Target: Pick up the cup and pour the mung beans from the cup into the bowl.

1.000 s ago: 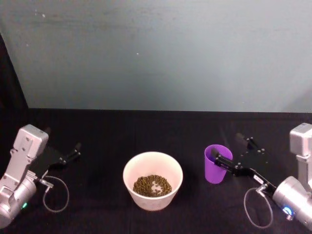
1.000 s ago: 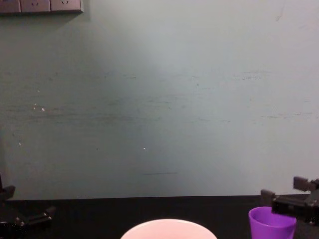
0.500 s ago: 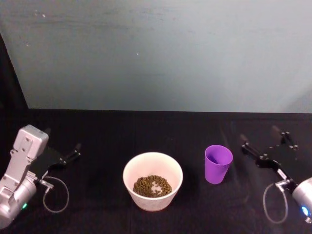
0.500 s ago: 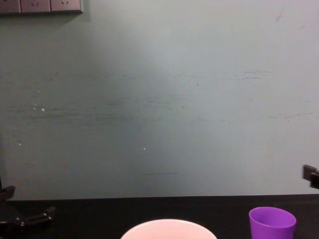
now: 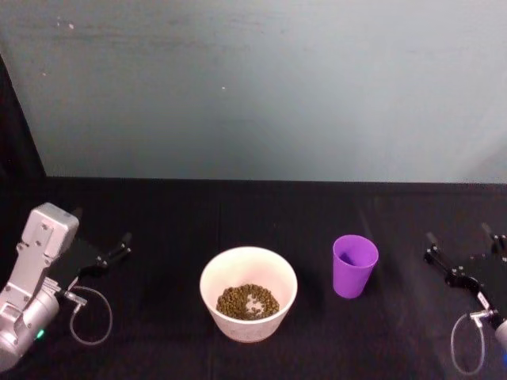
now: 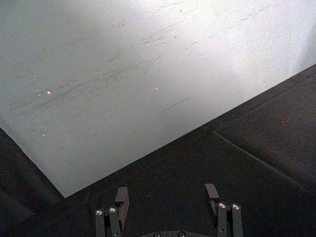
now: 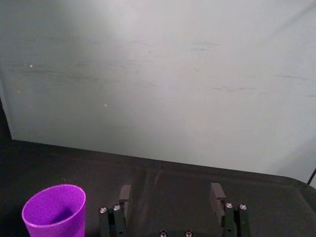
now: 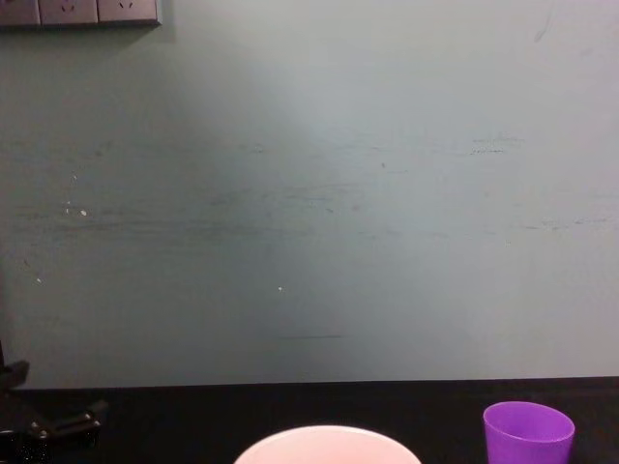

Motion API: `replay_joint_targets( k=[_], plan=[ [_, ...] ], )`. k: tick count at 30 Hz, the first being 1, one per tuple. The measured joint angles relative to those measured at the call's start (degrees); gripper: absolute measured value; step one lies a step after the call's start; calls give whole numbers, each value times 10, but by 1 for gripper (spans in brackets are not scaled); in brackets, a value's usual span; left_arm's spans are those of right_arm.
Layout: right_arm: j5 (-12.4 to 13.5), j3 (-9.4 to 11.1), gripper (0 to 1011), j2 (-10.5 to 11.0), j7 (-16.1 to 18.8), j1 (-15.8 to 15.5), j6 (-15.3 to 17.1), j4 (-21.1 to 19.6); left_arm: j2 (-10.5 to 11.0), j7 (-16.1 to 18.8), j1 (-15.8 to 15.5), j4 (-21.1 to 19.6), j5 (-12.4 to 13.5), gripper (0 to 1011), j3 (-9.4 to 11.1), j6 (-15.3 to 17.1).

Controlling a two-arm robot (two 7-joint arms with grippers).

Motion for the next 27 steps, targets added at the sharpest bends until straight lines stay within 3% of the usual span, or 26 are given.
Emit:
replay_joint_targets(
  k=[10, 27],
  plan=[
    [-8, 2, 1004, -12, 32, 15, -34, 48, 0, 0, 0, 0, 0, 1003, 0, 0],
    [-8, 2, 1004, -11, 27, 13, -30, 43, 0, 0, 0, 0, 0, 1003, 0, 0]
  ],
)
